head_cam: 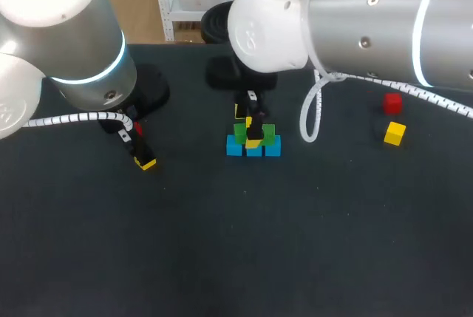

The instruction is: Place the blue cubes, place green cubes on the blue cubes, place the yellow cubes on the green cubes, then place the red cubes on the yellow cubes, and place purple cube on the red cubes.

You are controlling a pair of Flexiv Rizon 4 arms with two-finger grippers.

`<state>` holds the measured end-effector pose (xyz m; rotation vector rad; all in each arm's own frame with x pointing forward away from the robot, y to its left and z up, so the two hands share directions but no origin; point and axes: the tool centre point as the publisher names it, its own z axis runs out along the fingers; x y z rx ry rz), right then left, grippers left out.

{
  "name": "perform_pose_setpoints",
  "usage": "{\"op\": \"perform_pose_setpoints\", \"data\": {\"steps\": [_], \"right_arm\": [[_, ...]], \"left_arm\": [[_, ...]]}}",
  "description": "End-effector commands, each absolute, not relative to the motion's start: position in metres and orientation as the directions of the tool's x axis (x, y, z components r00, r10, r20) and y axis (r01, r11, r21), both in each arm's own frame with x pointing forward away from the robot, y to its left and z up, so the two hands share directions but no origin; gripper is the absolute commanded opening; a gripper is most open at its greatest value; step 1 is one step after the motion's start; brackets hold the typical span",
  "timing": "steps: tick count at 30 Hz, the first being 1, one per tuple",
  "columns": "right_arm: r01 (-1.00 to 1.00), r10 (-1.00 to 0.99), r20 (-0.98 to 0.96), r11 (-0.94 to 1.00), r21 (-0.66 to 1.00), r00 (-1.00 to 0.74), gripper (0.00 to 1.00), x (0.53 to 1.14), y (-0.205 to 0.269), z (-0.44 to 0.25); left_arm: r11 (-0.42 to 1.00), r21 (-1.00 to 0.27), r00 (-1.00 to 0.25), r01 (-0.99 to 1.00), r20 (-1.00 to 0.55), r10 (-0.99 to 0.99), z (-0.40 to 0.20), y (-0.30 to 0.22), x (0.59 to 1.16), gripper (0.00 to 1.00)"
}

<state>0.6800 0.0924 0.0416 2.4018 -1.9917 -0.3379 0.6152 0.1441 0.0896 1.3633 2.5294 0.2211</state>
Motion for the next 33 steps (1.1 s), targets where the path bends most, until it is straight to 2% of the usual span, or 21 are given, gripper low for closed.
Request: {"op": "perform_pose_setpoints", "data": {"steps": [1,17,25,28,29,31,33], "right_arm": [[-0.969,-0.972,-0.159,-0.2,0.148,0.176,1.0,0.6849,0.096,0.0389],[-0.967,-0.974,-0.142,-0.199,0.157,0.177,1.0,0.6862,0.0976,0.0327],[-0.971,-0.979,-0.124,-0.182,0.155,0.164,0.94,0.6868,0.0957,0.0313],[-0.972,-0.981,-0.117,-0.175,0.155,0.158,0.82,0.6864,0.0949,0.0313],[-0.973,-0.981,-0.115,-0.172,0.155,0.156,0.74,0.6863,0.0944,0.0313],[-0.974,-0.982,-0.114,-0.166,0.154,0.15,0.52,0.6863,0.0933,0.0315],[-0.975,-0.983,-0.113,-0.163,0.154,0.146,0.55,0.6864,0.0924,0.0315]], "left_arm": [[0.546,0.25,-0.524,0.799,-0.154,0.837,0.0899,0.1449,0.6166,1.0],[0.546,0.25,-0.524,0.799,-0.154,0.837,0.0899,0.1449,0.6166,1.0],[0.546,0.25,-0.524,0.799,-0.154,0.837,0.0899,0.1449,0.6166,1.0],[0.546,0.25,-0.524,0.799,-0.154,0.837,0.0899,0.1449,0.6166,1.0],[0.546,0.25,-0.524,0.799,-0.154,0.837,0.0899,0.1449,0.6166,1.0],[0.546,0.25,-0.524,0.799,-0.154,0.837,0.0899,0.1449,0.6166,1.0],[0.546,0.25,-0.524,0.799,-0.154,0.837,0.0899,0.1449,0.6166,1.0]]}}
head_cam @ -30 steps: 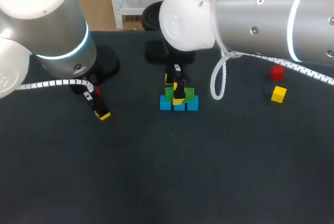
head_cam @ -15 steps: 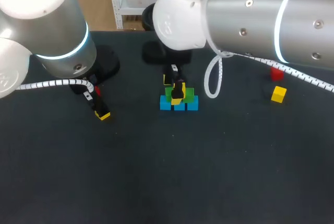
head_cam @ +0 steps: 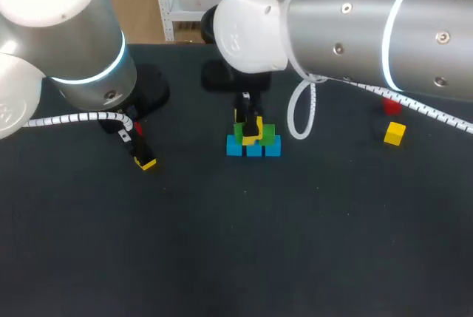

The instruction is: Place the blue cubes, place green cubes on the blue cubes, place the yellow cubes on the green cubes, then place the red cubes on the yellow cubes, and place purple cube on the red cubes.

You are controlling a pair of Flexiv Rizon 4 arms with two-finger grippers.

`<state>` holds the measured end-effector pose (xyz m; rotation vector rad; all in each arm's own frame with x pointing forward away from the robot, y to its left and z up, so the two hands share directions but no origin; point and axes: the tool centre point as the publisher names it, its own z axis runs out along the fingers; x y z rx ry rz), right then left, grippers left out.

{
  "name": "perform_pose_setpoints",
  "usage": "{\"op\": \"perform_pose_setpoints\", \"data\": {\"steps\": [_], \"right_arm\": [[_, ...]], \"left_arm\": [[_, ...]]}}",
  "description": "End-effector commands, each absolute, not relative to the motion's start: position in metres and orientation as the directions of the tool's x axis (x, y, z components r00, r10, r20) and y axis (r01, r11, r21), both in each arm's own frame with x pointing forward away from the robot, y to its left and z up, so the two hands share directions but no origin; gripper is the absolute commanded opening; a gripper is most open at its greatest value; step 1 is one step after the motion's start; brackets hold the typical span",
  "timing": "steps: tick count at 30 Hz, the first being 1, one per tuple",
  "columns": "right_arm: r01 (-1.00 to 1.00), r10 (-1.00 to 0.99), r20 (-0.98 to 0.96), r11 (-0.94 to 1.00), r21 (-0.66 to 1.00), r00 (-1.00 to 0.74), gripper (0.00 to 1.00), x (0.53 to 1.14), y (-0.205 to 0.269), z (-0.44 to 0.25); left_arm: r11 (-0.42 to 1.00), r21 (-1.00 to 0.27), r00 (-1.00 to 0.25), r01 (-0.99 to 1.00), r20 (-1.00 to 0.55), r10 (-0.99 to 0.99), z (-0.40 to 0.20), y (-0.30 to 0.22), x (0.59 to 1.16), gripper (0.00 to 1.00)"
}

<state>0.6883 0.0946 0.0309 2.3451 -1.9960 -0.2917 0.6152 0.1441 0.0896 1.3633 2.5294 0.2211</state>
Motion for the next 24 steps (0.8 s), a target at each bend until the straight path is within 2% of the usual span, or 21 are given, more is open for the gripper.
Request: {"op": "perform_pose_setpoints", "data": {"steps": [1,14,17,24], "right_arm": [[-0.975,-0.983,-0.113,-0.161,0.154,0.144,0.56,0.6864,0.092,0.0314],[-0.971,-0.982,-0.125,-0.164,0.175,0.143,0.49,0.6862,0.0921,0.0298],[-0.971,-0.982,-0.125,-0.163,0.176,0.142,0.44,0.6863,0.0923,0.0298],[-0.97,-0.982,-0.124,-0.16,0.181,0.139,0.49,0.6858,0.0933,0.0296]], "left_arm": [[0.546,0.25,-0.524,0.799,-0.154,0.837,0.0899,0.1449,0.6166,1.0],[0.546,0.25,-0.524,0.799,-0.154,0.837,0.0899,0.1449,0.6166,1.0],[0.546,0.25,-0.524,0.799,-0.154,0.837,0.0899,0.1449,0.6166,1.0],[0.546,0.25,-0.524,0.799,-0.154,0.837,0.0899,0.1449,0.6166,1.0]]}}
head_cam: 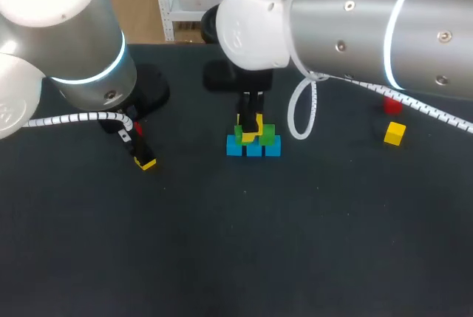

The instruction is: Place the blue cubes, place green cubes on the blue cubes, place the yellow cubes on the green cubes, then place the red cubes on the yellow cubes, and place purple cube on the red cubes.

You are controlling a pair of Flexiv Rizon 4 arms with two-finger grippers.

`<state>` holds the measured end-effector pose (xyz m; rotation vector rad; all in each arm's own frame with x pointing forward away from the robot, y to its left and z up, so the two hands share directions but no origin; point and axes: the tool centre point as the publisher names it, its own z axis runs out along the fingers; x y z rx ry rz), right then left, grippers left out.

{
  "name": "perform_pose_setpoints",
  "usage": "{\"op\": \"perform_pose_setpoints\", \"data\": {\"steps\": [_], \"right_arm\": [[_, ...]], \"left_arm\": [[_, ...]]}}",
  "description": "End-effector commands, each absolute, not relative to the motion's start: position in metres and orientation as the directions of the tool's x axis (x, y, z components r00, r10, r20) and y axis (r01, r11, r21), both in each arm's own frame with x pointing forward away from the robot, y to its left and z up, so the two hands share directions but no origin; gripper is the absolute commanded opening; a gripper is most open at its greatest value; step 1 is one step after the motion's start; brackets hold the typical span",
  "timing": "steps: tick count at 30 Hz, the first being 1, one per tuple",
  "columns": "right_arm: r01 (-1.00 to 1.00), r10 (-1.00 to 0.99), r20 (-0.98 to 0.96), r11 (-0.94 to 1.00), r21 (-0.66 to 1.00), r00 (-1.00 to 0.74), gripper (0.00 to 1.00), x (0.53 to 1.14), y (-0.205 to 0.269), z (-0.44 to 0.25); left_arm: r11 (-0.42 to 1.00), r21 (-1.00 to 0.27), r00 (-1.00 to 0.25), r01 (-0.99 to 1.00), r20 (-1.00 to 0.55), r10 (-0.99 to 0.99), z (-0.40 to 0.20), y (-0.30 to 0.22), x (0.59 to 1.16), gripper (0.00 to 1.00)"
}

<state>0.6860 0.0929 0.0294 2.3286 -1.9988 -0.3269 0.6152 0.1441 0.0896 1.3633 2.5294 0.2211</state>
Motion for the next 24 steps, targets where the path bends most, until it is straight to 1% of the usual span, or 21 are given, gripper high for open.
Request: {"op": "perform_pose_setpoints", "data": {"steps": [1,2,3,12,24], "right_arm": [[-0.97,-0.982,-0.125,-0.161,0.182,0.14,0.63,0.686,0.094,0.03],[-0.97,-0.982,-0.126,-0.162,0.182,0.14,0.9,0.685,0.094,0.03],[-0.97,-0.982,-0.128,-0.161,0.18,0.139,1.0,0.685,0.094,0.03],[-0.977,-0.983,-0.135,-0.143,0.157,0.122,1.0,0.682,0.09,0.037],[-0.993,-0.985,-0.16,-0.08,0.081,0.067,1.0,0.68,0.075,0.067]], "left_arm": [[0.546,0.25,-0.524,0.799,-0.154,0.837,0.09,0.145,0.617,1.0],[0.546,0.25,-0.524,0.799,-0.154,0.837,0.09,0.145,0.617,1.0],[0.546,0.25,-0.524,0.799,-0.154,0.837,0.09,0.145,0.617,1.0],[0.546,0.25,-0.524,0.799,-0.154,0.837,0.09,0.145,0.617,1.0],[0.546,0.25,-0.524,0.799,-0.154,0.837,0.09,0.145,0.617,1.0]]}}
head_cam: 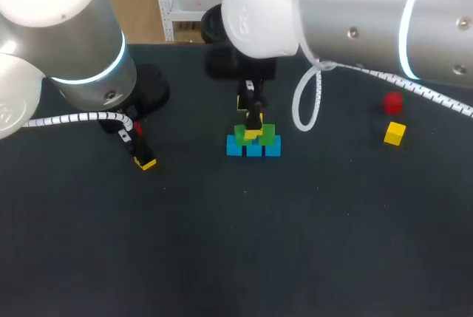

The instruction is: Place the blue cubes, place green cubes on the blue cubes, place the yellow cubes on the green cubes, then place the red cubes on the yellow cubes, and place purple cube on the red cubes.

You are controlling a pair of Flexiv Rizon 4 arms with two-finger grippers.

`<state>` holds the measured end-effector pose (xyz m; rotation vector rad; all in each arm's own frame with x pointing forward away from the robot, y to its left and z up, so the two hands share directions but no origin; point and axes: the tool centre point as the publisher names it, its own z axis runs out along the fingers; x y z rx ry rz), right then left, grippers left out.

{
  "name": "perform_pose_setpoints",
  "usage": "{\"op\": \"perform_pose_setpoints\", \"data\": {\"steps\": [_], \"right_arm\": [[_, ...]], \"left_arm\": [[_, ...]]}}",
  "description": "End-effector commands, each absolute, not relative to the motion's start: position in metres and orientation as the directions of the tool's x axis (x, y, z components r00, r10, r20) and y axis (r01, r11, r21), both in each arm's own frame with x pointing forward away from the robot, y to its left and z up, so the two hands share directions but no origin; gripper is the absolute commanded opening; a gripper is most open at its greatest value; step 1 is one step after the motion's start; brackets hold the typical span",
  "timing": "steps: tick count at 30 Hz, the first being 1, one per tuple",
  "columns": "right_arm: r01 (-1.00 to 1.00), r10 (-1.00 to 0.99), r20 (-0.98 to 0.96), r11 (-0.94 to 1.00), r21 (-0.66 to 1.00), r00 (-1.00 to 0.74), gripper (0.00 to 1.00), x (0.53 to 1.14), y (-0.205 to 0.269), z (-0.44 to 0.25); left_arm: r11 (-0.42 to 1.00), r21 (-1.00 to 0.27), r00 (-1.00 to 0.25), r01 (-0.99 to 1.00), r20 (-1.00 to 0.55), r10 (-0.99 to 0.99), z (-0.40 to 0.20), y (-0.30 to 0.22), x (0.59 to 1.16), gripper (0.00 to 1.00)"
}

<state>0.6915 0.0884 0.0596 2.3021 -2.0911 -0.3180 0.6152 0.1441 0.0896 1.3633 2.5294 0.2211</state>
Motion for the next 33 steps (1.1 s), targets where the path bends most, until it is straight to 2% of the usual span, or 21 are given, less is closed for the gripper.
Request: {"op": "perform_pose_setpoints", "data": {"steps": [1,10,33], "right_arm": [[-0.995,-0.985,-0.164,-0.069,0.074,0.056,1.0,0.681,0.073,0.068],[-1.0,-0.984,-0.176,-0.001,0.025,-0.004,1.0,0.682,0.056,0.079],[-0.981,-0.974,-0.119,0.195,0.0,-0.194,1.0,0.676,-0.023,0.075]], "left_arm": [[0.546,0.25,-0.524,0.799,-0.154,0.837,0.09,0.145,0.617,1.0],[0.546,0.25,-0.524,0.799,-0.154,0.837,0.09,0.145,0.617,1.0],[0.546,0.25,-0.524,0.799,-0.154,0.837,0.09,0.145,0.617,1.0]]}}
